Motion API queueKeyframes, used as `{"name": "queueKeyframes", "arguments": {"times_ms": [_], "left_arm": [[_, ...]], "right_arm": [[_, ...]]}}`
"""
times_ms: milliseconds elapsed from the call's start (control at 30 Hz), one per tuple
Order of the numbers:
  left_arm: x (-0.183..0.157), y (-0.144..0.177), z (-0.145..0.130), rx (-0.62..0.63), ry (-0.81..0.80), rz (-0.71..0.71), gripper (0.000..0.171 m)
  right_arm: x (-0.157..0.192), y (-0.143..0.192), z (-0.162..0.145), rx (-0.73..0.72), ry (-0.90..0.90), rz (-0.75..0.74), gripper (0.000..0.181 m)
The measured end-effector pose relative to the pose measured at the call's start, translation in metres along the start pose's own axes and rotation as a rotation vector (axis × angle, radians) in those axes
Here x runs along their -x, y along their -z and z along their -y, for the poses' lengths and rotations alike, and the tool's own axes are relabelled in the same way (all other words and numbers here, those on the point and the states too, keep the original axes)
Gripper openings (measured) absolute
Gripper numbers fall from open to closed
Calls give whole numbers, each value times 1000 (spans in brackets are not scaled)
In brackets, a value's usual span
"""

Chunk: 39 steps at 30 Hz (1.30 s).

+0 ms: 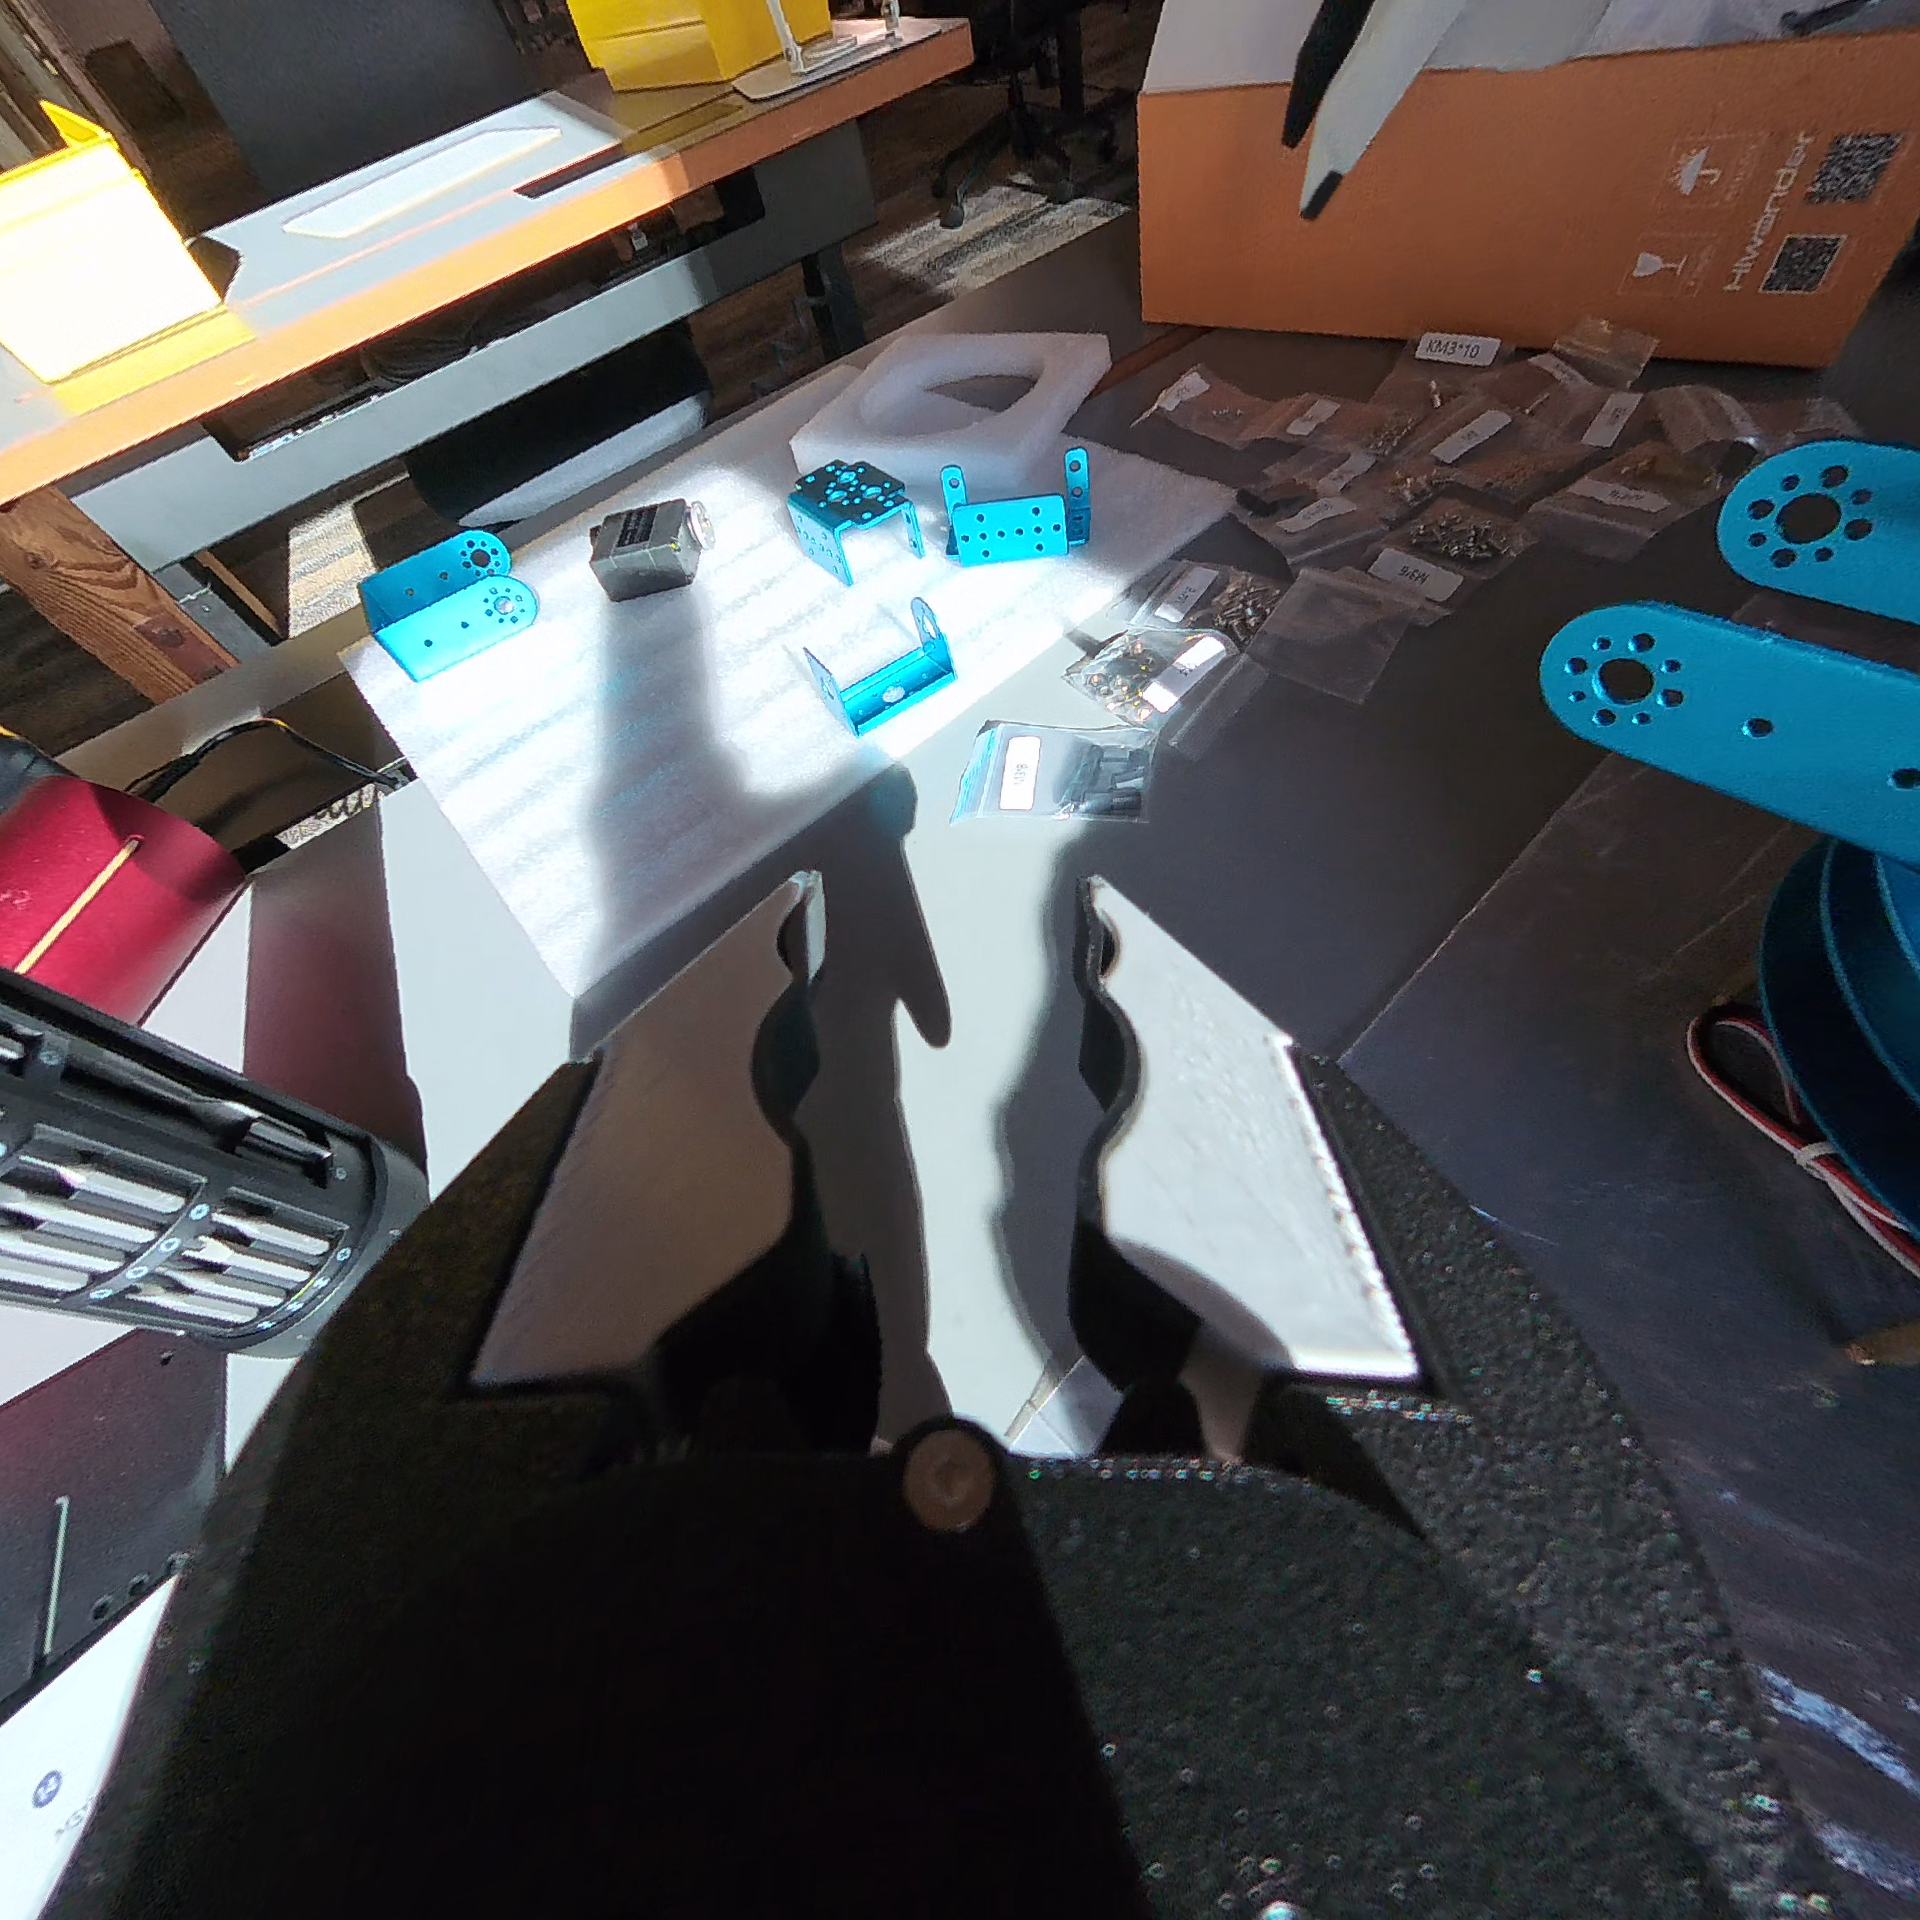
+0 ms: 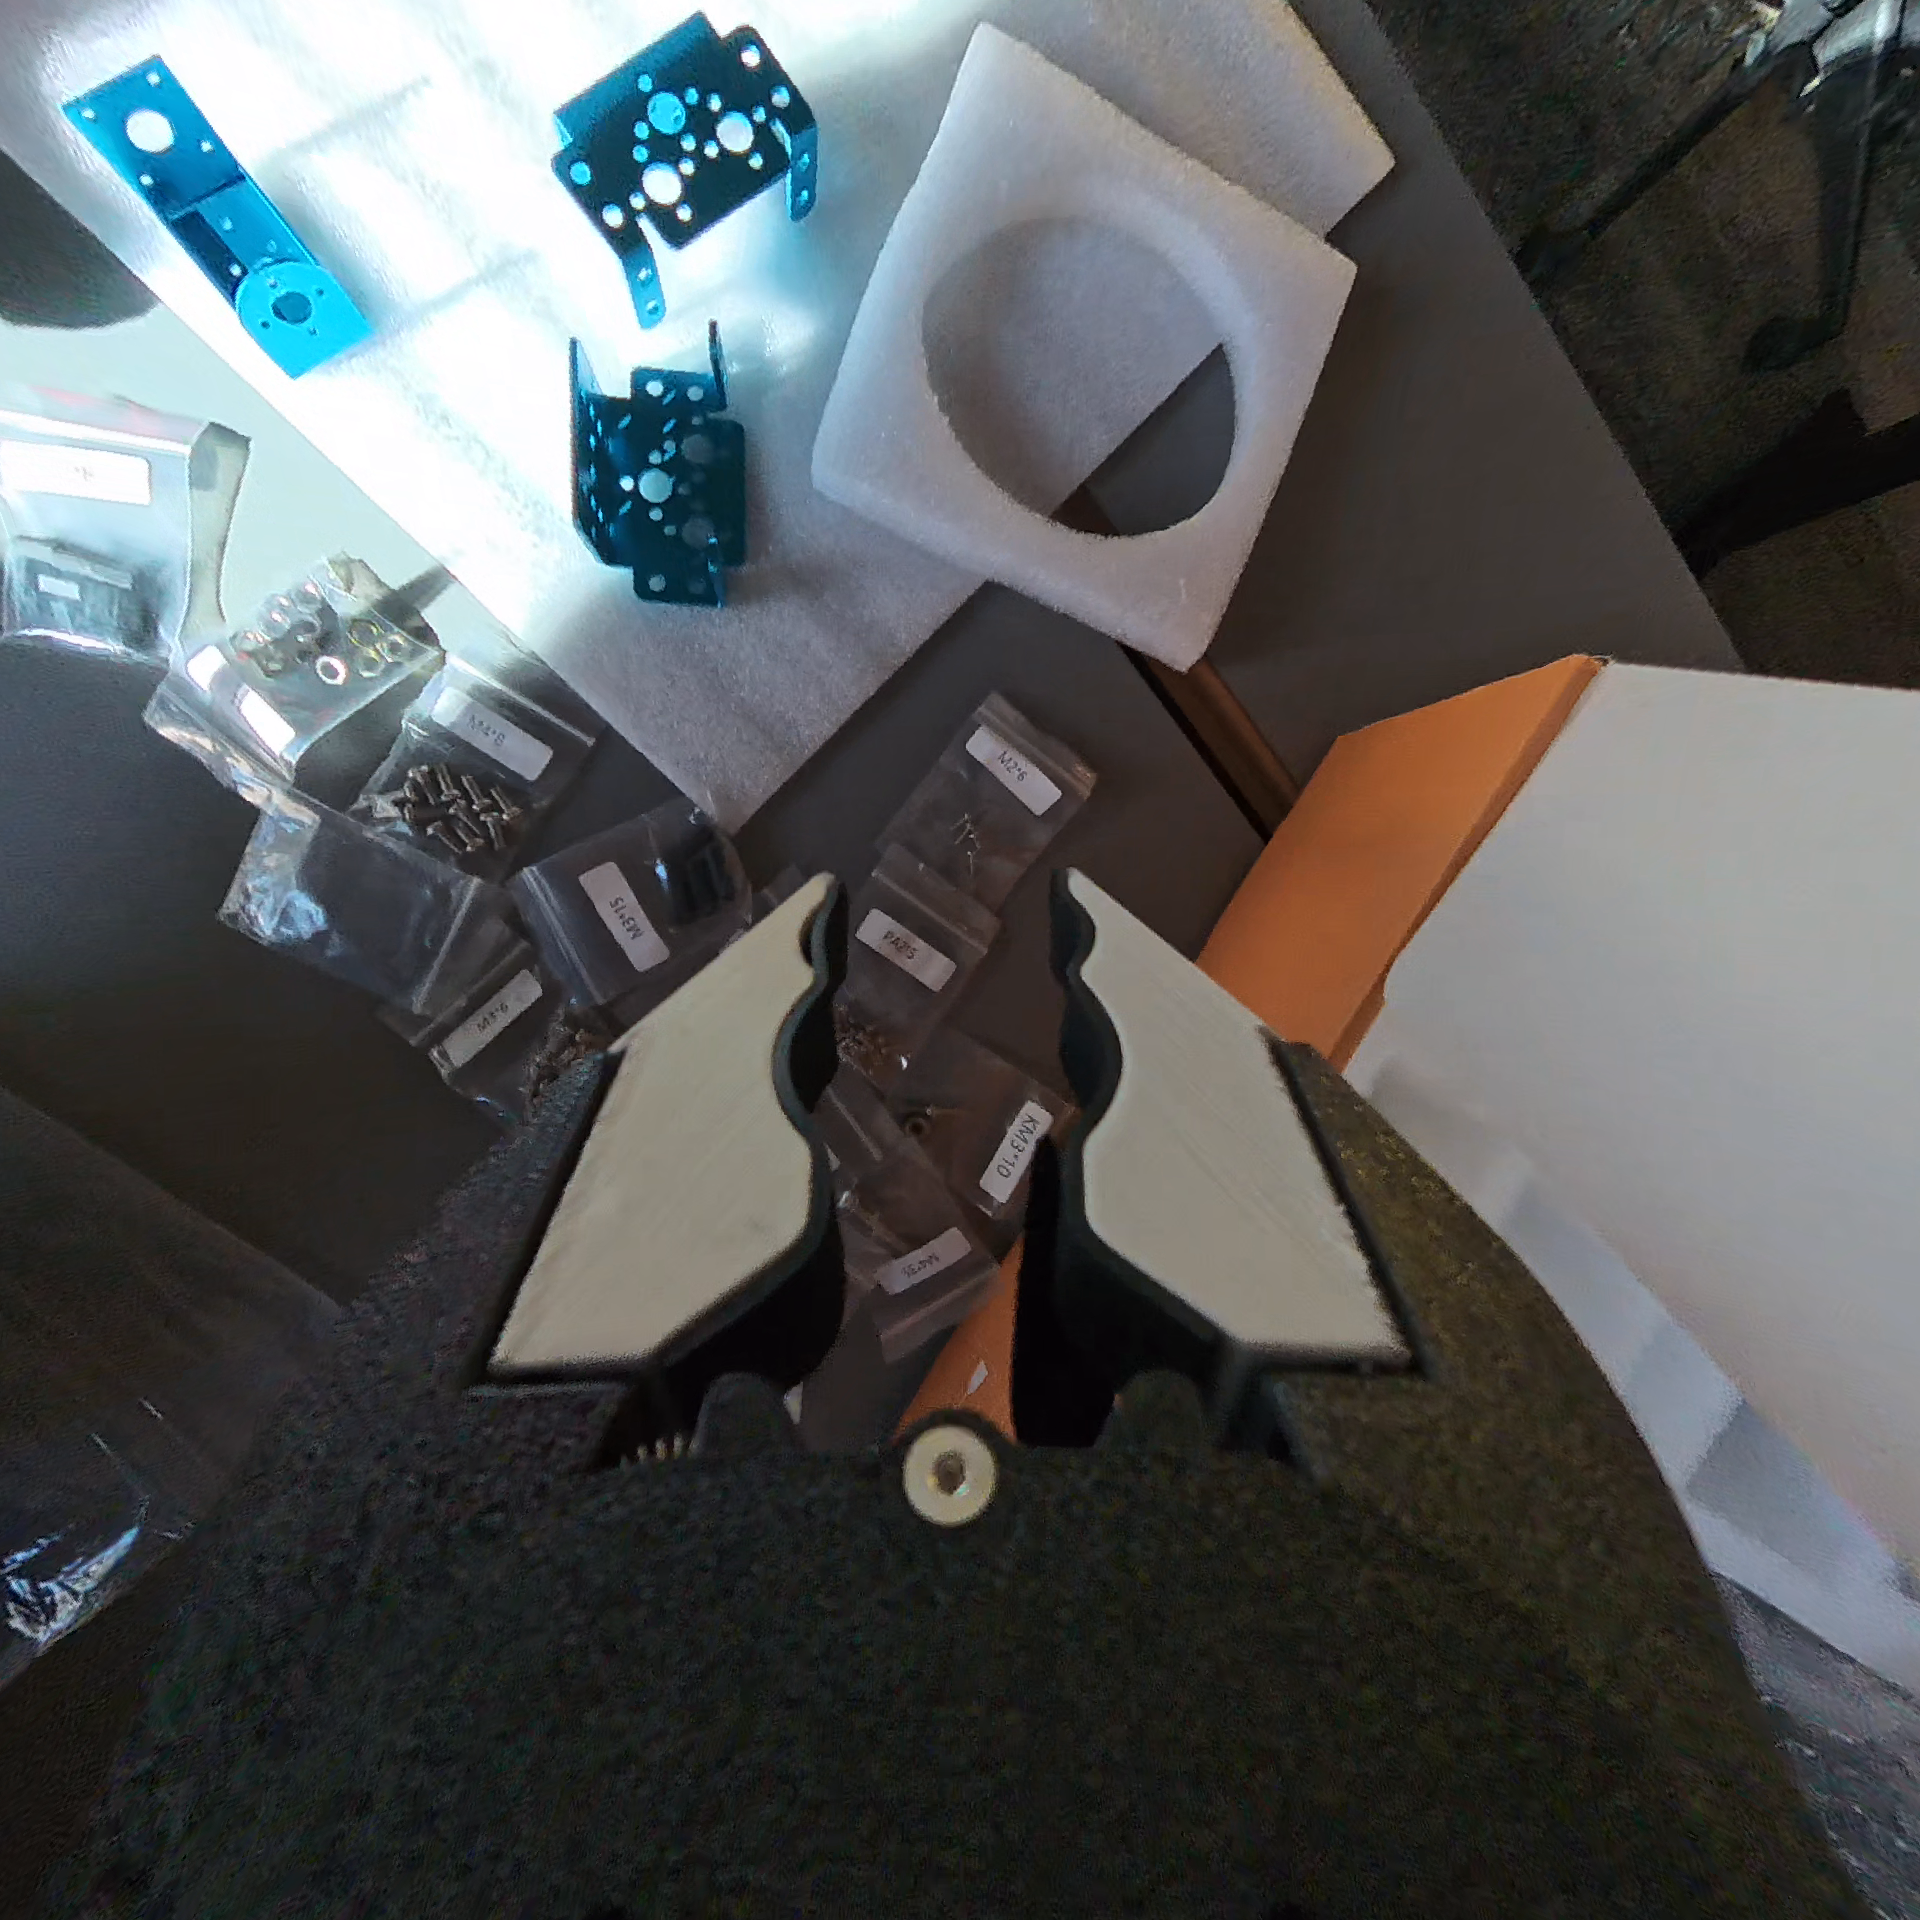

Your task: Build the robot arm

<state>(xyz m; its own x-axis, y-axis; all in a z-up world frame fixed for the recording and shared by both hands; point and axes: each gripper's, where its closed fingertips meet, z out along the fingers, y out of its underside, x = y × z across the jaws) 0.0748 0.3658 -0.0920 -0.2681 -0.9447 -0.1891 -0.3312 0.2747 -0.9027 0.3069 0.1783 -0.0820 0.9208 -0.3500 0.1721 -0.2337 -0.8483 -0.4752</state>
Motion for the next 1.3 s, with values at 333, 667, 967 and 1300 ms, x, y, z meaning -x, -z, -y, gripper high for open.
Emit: {"name": "queueKeyframes", "arguments": {"times_ms": [333, 667, 967, 1300], "left_arm": [[4, 0, -2, 12, 3, 11, 48], [2, -2, -5, 24, -2, 3, 48], [2, 0, -3, 22, -15, 10, 48], [1, -3, -8, 39, -35, 13, 48]], "right_arm": [[7, -32, -23, 157, -168, 44, 44], [15, -53, -44, 269, -215, 73, 49], [18, -62, -52, 305, -203, 95, 38], [12, -54, -52, 295, -224, 101, 46]]}}
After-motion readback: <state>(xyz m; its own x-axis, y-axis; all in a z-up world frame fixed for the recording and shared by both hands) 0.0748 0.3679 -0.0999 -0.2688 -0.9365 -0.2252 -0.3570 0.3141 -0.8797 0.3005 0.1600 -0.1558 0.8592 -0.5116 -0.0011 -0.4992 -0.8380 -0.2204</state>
